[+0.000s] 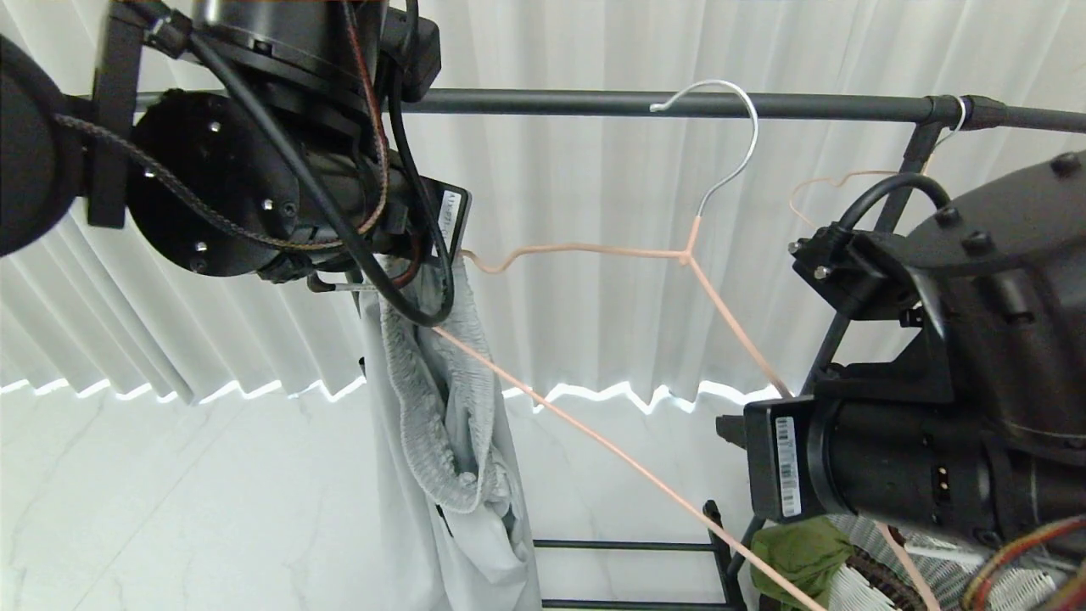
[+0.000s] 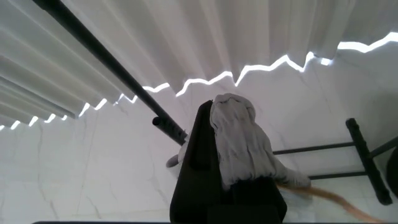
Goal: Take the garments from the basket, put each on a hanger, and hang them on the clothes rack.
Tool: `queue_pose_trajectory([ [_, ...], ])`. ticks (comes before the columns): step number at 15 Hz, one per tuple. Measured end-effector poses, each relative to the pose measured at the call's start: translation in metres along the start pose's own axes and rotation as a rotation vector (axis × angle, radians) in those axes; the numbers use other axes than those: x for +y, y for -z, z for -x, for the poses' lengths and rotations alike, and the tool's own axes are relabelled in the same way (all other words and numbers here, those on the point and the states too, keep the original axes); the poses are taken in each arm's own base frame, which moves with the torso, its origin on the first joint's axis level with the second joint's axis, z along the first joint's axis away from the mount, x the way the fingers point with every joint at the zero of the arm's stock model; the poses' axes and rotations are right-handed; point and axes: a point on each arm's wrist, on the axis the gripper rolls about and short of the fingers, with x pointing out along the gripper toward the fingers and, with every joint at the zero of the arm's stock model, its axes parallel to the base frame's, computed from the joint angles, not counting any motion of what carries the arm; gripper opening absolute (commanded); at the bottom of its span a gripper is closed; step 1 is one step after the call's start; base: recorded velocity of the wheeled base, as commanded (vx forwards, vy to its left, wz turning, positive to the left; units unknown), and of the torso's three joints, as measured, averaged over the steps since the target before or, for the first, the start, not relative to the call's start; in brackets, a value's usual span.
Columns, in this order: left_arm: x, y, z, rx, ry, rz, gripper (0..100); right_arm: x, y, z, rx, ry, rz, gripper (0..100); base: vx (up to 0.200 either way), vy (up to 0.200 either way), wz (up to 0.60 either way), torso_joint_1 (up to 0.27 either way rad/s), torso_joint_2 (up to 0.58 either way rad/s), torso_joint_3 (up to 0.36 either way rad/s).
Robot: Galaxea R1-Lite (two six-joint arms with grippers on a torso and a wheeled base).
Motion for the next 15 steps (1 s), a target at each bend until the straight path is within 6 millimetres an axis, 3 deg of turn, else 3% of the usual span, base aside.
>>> queue_pose_trajectory([
  [3,-0.002,-0.001,-0.003,0.001,0.001,0.006,0,0.007,0.010,0.020,0.080,-0.176,0.041,0,0.000,0.000,0.00,0.000,0.00,0.000],
  [6,-0.003,-0.002,-0.003,0.000,0.001,0.008,0,0.002,0.015,0.025,0.079,-0.173,0.053,0,0.000,0.000,0.00,0.000,0.00,0.000],
  [9,-0.002,-0.002,-0.003,-0.002,0.000,0.010,0,-0.004,0.012,0.017,0.027,-0.077,0.039,0,0.000,0.000,0.00,0.000,0.00,0.000],
  [12,-0.006,-0.005,0.005,-0.023,0.023,0.022,0,0.000,0.001,0.006,-0.071,-0.076,-0.021,0,0.000,0.000,0.00,0.000,0.00,0.000],
  [15,-0.009,-0.011,0.014,-0.051,0.048,0.062,0,0.006,0.000,-0.006,-0.091,-0.062,0.027,0,0.000,0.000,0.00,0.000,0.00,0.000],
])
